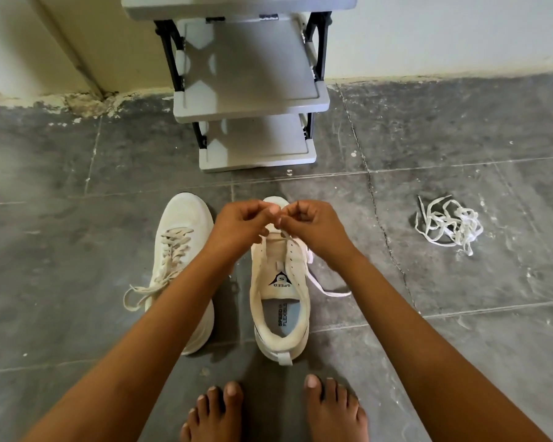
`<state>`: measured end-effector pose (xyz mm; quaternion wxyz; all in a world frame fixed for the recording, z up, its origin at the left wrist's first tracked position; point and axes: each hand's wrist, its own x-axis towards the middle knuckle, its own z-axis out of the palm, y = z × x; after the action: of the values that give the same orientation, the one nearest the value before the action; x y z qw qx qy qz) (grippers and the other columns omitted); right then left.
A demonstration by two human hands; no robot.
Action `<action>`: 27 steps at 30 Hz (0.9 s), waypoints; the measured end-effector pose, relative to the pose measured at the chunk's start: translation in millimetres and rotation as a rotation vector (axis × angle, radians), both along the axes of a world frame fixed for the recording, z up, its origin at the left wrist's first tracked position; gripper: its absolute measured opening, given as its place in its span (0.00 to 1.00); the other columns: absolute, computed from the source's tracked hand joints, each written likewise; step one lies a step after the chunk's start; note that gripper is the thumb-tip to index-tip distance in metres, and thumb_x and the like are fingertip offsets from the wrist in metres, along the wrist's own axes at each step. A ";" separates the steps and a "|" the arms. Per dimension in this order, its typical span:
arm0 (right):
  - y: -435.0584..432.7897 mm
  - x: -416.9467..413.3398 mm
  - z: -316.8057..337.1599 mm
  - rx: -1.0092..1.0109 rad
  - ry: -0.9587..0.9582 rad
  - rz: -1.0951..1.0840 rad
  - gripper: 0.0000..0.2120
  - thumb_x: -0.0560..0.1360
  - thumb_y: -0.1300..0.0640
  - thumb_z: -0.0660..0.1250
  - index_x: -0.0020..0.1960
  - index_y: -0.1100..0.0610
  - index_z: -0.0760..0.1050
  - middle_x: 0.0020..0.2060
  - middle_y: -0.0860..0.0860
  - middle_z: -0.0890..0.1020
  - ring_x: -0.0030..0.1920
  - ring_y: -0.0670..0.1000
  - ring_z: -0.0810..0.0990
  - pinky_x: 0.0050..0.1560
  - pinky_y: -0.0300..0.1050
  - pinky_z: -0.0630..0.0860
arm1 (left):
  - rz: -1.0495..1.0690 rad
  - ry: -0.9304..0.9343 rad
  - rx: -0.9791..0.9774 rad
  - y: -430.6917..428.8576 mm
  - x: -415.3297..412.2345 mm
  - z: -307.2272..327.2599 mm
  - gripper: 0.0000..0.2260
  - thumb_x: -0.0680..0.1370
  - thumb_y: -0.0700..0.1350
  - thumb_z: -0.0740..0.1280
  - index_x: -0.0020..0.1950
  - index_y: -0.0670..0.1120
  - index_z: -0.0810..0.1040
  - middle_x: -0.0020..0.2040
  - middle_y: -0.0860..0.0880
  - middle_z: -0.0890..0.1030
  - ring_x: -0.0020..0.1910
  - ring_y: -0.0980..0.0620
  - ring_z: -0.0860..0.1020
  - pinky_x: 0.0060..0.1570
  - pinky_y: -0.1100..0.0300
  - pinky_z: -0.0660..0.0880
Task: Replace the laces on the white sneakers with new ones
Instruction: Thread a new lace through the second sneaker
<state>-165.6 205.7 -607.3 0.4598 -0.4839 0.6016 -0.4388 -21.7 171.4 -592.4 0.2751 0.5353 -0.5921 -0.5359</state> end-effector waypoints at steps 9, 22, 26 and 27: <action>8.2 -10.1 -15.8 0.147 -0.035 0.059 0.05 0.72 0.63 0.71 0.45 0.57 0.76 0.33 0.50 0.83 0.34 0.44 0.81 0.40 0.38 0.78 | 0.286 0.232 0.068 -8.5 15.2 -1.8 0.03 0.76 0.40 0.68 0.46 0.41 0.81 0.30 0.52 0.80 0.27 0.61 0.76 0.33 0.69 0.76; 3.2 -30.9 -3.3 0.513 -0.561 -0.423 0.08 0.80 0.63 0.55 0.50 0.63 0.71 0.48 0.63 0.82 0.56 0.62 0.80 0.45 0.48 0.80 | 0.582 0.561 0.078 -38.9 39.8 9.4 0.06 0.77 0.34 0.65 0.44 0.44 0.77 0.40 0.49 0.80 0.41 0.57 0.81 0.43 0.69 0.77; -1.2 5.0 30.7 0.648 -0.733 0.380 0.13 0.82 0.58 0.51 0.45 0.59 0.71 0.44 0.60 0.84 0.46 0.57 0.84 0.45 0.48 0.82 | 0.457 0.433 0.048 -34.1 33.6 8.4 0.07 0.76 0.34 0.66 0.47 0.46 0.79 0.45 0.49 0.81 0.46 0.56 0.80 0.47 0.68 0.77; -1.0 7.1 33.0 0.658 -0.659 0.484 0.12 0.82 0.58 0.53 0.47 0.60 0.73 0.45 0.59 0.84 0.46 0.56 0.84 0.46 0.47 0.82 | 0.434 0.407 0.035 -33.3 34.2 8.4 0.08 0.76 0.34 0.66 0.48 0.46 0.79 0.45 0.49 0.81 0.46 0.57 0.80 0.47 0.68 0.77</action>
<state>-158.5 204.7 -574.3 0.8405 -0.2751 0.4021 -0.2370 12.5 138.1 -584.0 0.4870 0.5357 -0.3872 -0.5709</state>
